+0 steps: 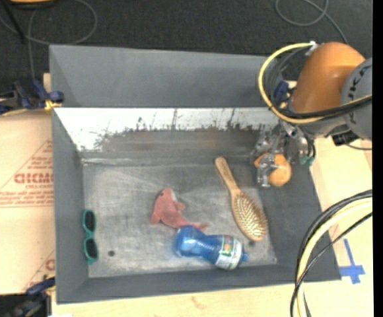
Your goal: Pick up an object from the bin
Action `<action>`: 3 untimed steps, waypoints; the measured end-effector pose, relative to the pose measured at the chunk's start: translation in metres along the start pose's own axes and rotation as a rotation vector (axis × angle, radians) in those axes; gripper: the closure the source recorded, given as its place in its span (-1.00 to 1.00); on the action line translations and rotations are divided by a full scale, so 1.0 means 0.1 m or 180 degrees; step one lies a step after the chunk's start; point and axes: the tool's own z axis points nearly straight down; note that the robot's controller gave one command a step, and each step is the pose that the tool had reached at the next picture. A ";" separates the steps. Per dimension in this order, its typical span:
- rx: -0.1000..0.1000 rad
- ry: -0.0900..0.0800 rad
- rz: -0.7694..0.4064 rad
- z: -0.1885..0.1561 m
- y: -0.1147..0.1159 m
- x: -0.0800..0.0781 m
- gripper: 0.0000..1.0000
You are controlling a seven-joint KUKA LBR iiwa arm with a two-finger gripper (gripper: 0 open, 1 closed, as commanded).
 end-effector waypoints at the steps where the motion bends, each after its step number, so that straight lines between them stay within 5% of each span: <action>1: 0.0026 -0.0036 0.0025 -0.56 -0.12 -0.15 1.00; 2: 0.0027 -0.0033 0.0024 -0.58 -0.12 -0.12 1.00; 3: 0.0043 -0.0056 -0.0120 -0.55 0.03 0.11 1.00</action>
Offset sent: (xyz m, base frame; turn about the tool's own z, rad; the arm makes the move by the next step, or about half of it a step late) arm -0.0062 -0.0063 0.2091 -0.0034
